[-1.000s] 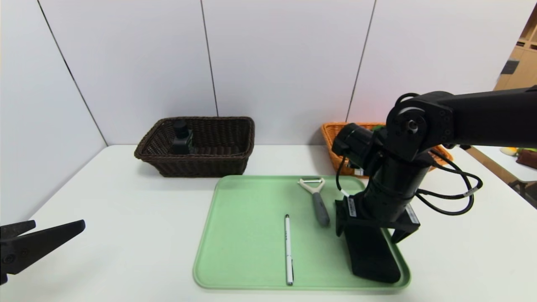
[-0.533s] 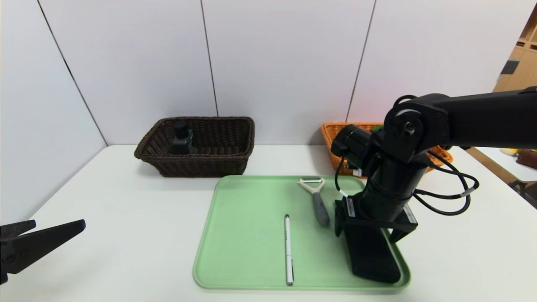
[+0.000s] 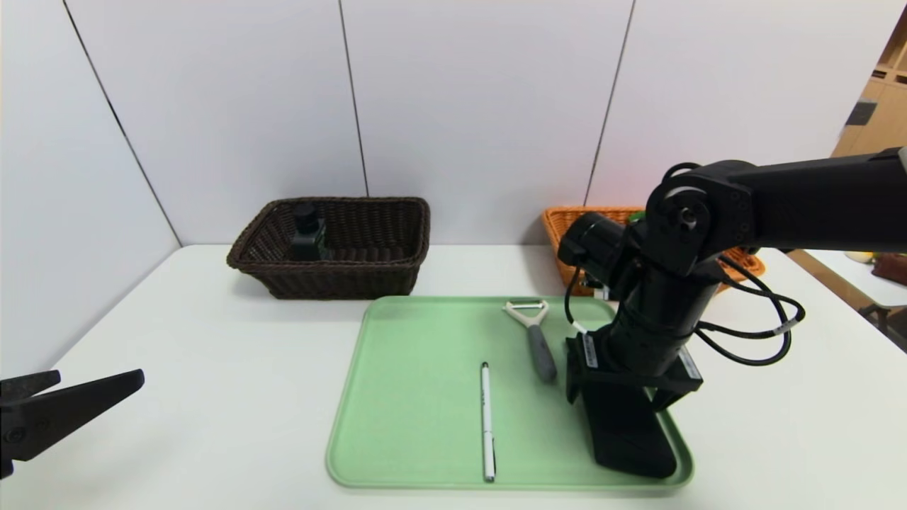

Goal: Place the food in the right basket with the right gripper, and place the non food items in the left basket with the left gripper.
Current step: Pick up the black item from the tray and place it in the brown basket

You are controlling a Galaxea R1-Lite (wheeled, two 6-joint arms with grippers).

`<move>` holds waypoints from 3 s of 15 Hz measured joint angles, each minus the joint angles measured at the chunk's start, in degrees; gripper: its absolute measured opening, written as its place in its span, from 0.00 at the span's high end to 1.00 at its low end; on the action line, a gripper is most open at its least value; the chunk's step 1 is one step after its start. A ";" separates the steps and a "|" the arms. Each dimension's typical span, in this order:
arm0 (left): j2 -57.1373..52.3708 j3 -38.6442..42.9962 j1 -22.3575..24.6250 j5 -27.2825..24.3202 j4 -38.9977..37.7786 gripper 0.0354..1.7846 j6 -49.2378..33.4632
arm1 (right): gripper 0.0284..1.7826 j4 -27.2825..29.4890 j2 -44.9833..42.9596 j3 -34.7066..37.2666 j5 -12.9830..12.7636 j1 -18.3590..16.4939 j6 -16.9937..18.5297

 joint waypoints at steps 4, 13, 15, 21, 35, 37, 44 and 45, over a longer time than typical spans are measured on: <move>-0.04 -0.09 0.00 0.00 0.00 0.06 -0.02 | 0.49 -0.05 0.21 -0.06 0.06 -0.13 0.05; -0.72 0.17 0.00 0.10 0.17 0.06 -0.05 | 0.68 0.22 -1.97 -0.04 0.02 -0.13 0.02; -0.88 0.20 0.00 0.10 0.17 0.06 -0.02 | 0.79 0.33 -3.96 0.00 0.00 -0.04 -0.09; -1.19 0.22 0.00 0.07 1.28 0.06 -0.05 | 0.83 0.12 -14.06 -4.61 3.63 2.18 -2.49; -2.40 -0.96 0.00 1.12 3.06 0.06 0.85 | 0.85 -59.83 -4.43 -17.26 3.30 8.37 -12.19; -2.65 -0.11 0.00 1.32 3.25 0.06 0.80 | 0.85 -67.62 1.48 -18.22 2.56 8.77 -14.14; -4.35 4.24 0.00 2.41 3.43 0.06 0.96 | 0.85 -92.32 18.97 -18.77 0.56 8.98 -19.65; -4.41 4.55 0.00 2.45 3.45 0.06 0.98 | 0.85 -95.25 21.26 -18.77 0.02 9.07 -20.78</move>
